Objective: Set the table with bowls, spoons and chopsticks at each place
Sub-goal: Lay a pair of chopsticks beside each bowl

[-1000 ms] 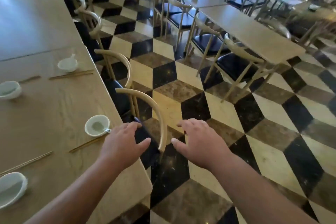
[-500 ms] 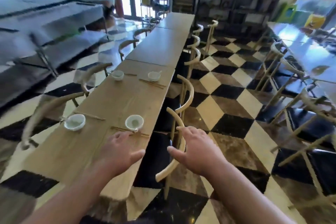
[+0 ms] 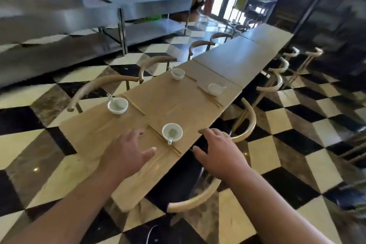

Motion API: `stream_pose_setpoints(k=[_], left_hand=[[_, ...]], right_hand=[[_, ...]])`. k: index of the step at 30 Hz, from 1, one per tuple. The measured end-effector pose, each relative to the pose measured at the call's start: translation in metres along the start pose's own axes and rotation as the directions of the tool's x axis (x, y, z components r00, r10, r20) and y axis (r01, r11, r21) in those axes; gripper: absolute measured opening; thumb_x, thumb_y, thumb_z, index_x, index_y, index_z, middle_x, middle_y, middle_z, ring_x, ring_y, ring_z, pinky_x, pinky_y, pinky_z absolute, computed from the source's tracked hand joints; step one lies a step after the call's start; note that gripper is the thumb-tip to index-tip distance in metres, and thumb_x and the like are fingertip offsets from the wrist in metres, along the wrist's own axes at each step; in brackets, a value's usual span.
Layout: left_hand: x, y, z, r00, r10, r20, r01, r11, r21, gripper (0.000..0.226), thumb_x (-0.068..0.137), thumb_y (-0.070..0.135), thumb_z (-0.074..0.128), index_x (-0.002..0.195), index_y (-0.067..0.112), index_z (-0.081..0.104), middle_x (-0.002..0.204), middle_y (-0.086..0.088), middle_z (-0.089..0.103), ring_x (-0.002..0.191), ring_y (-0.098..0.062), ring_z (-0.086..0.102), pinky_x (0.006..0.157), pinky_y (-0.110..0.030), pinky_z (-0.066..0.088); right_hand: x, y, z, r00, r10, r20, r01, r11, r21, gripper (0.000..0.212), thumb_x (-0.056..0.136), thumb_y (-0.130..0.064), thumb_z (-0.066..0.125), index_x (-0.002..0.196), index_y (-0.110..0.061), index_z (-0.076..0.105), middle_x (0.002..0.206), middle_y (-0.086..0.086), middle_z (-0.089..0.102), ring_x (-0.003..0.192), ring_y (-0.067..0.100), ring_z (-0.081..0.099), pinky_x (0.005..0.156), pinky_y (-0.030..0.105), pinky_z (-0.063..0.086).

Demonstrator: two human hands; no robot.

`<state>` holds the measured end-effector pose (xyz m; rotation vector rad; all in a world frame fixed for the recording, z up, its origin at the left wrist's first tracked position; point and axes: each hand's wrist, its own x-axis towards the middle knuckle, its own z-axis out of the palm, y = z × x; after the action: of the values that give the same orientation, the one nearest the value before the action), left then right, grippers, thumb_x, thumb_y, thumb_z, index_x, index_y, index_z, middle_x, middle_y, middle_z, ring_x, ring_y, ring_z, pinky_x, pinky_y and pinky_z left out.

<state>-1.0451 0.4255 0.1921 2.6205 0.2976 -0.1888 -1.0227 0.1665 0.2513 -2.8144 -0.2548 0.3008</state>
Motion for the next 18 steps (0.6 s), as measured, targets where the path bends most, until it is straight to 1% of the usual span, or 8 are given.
stream_pose_setpoints(k=[4,6,8,9,10,11,15,18], left_hand=[[0.042,0.005,0.026,0.993,-0.109,0.048,0.112,0.992,-0.059,0.073,0.091,0.067,0.061,0.153,0.031,0.044,0.154,0.000,0.050,0.138,-0.026,0.048,0.105,-0.044,0.046],[0.066,0.011,0.038,0.988,-0.140,0.070,0.146,0.986,-0.078,0.073,0.091,0.066,0.061,0.152,0.031,0.044,0.154,0.000,0.050,0.139,-0.027,0.047,0.108,-0.044,0.045],[0.089,0.015,0.050,0.980,-0.177,0.094,0.185,0.980,-0.079,0.071,0.092,0.065,0.061,0.152,0.031,0.045,0.152,0.000,0.050,0.138,-0.026,0.046,0.107,-0.042,0.045],[0.098,0.016,0.055,0.974,-0.202,0.108,0.210,0.975,-0.072,0.070,0.092,0.065,0.061,0.151,0.031,0.045,0.152,0.000,0.049,0.138,-0.026,0.046,0.106,-0.041,0.045],[0.105,0.018,0.059,0.966,-0.230,0.119,0.239,0.969,-0.066,0.068,0.093,0.063,0.061,0.151,0.031,0.046,0.153,0.001,0.049,0.138,-0.025,0.046,0.105,-0.040,0.045],[0.110,0.018,0.065,0.958,-0.259,0.124,0.268,0.961,-0.066,0.067,0.094,0.061,0.062,0.151,0.030,0.047,0.153,0.003,0.049,0.139,-0.023,0.046,0.105,-0.039,0.045],[0.126,0.014,0.088,0.906,-0.396,0.149,0.412,0.905,-0.102,0.064,0.093,0.059,0.063,0.149,0.030,0.049,0.155,0.005,0.047,0.141,-0.021,0.045,0.107,-0.039,0.044],[0.132,0.011,0.113,0.858,-0.493,0.143,0.509,0.853,-0.116,0.062,0.093,0.058,0.062,0.148,0.031,0.050,0.154,0.005,0.049,0.140,-0.020,0.045,0.108,-0.039,0.044]], right_hand=[[0.054,0.026,-0.002,0.993,0.036,0.116,-0.035,0.999,-0.013,0.063,0.101,-0.054,0.055,0.158,-0.032,0.041,0.159,-0.005,0.047,0.157,0.025,0.030,0.126,0.043,0.033],[0.083,0.040,-0.004,0.989,0.045,0.141,-0.042,0.999,-0.021,0.061,0.101,-0.053,0.056,0.157,-0.032,0.043,0.154,-0.006,0.051,0.150,0.020,0.039,0.121,0.040,0.040],[0.112,0.054,-0.003,0.986,0.059,0.156,-0.057,0.998,-0.017,0.058,0.101,-0.053,0.057,0.155,-0.032,0.045,0.150,-0.006,0.054,0.138,0.016,0.050,0.108,0.033,0.051],[0.126,0.060,-0.001,0.985,0.065,0.163,-0.065,0.998,-0.003,0.057,0.102,-0.052,0.058,0.154,-0.032,0.046,0.148,-0.006,0.054,0.128,0.014,0.056,0.094,0.024,0.054],[0.138,0.066,0.003,0.982,0.072,0.177,-0.077,0.997,0.019,0.056,0.102,-0.051,0.058,0.153,-0.032,0.047,0.145,-0.007,0.055,0.115,0.010,0.061,0.081,0.017,0.053],[0.149,0.073,0.007,0.977,0.078,0.197,-0.088,0.995,0.043,0.054,0.101,-0.051,0.059,0.151,-0.033,0.048,0.139,-0.008,0.056,0.104,0.007,0.061,0.077,0.015,0.053],[0.198,0.104,0.033,0.956,0.072,0.286,-0.105,0.989,0.103,0.048,0.098,-0.052,0.061,0.143,-0.040,0.052,0.121,-0.018,0.052,0.120,0.011,0.057,0.098,0.033,0.056],[0.245,0.131,0.060,0.935,0.079,0.345,-0.151,0.971,0.187,0.036,0.095,-0.052,0.062,0.130,-0.048,0.055,0.123,-0.015,0.064,0.108,0.009,0.066,0.099,0.041,0.058]])
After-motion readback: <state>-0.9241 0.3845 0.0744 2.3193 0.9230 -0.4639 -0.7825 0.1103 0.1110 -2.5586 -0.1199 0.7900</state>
